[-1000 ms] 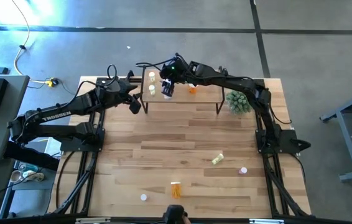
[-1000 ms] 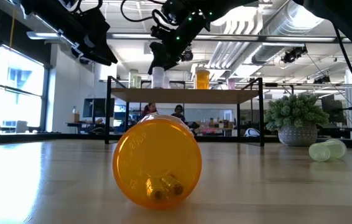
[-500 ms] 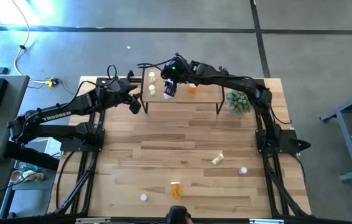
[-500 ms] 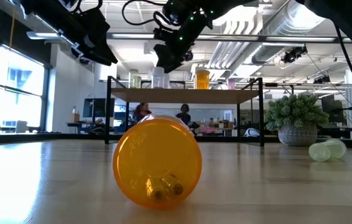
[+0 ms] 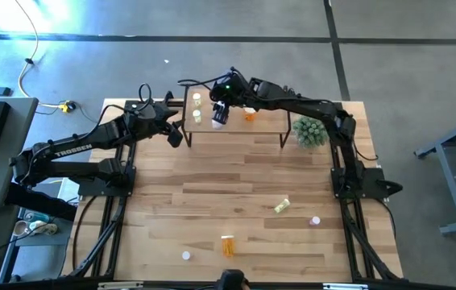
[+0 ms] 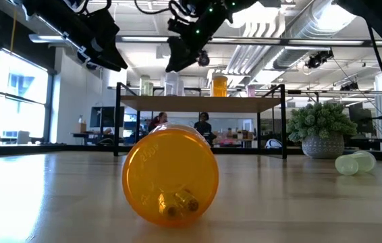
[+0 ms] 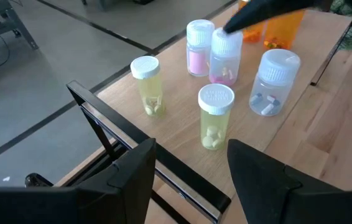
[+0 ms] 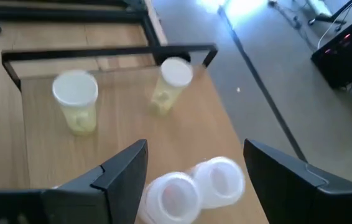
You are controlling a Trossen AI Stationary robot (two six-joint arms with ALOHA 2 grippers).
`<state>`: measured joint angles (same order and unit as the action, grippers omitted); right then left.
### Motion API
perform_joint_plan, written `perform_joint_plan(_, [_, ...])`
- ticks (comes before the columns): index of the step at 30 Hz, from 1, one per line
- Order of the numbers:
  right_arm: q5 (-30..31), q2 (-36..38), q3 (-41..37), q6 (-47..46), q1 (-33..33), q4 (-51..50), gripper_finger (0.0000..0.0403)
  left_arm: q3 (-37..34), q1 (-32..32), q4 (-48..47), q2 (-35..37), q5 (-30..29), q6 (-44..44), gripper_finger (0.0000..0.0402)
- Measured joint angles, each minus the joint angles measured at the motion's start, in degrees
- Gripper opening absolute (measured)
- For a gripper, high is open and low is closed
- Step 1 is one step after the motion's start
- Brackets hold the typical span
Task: Pick and place medicine bottles onto shelf by color
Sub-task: Adjust the pill bottles on the shelf
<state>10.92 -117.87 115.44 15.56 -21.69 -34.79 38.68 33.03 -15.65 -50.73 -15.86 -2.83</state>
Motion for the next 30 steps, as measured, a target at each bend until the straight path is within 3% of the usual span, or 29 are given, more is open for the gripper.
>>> perform_joint_plan(9, [3.0, 3.7, 0.1, 0.2, -0.8, -3.9, 0.0257, 0.0, 0.0, 0.0, 0.0, 0.0, 0.0, 0.0191])
perform_joint_plan(18, [3.3, 3.8, 0.0, -2.7, -2.1, -11.6, 0.0257, 0.0, 0.0, 0.0, 0.0, 0.0, 0.0, 0.0191])
perform_joint_plan(30, [2.6, 1.5, 0.0, -5.3, -2.0, -14.3, 0.0257, 0.0, 0.0, 0.0, 0.0, 0.1, 0.0, 0.0191])
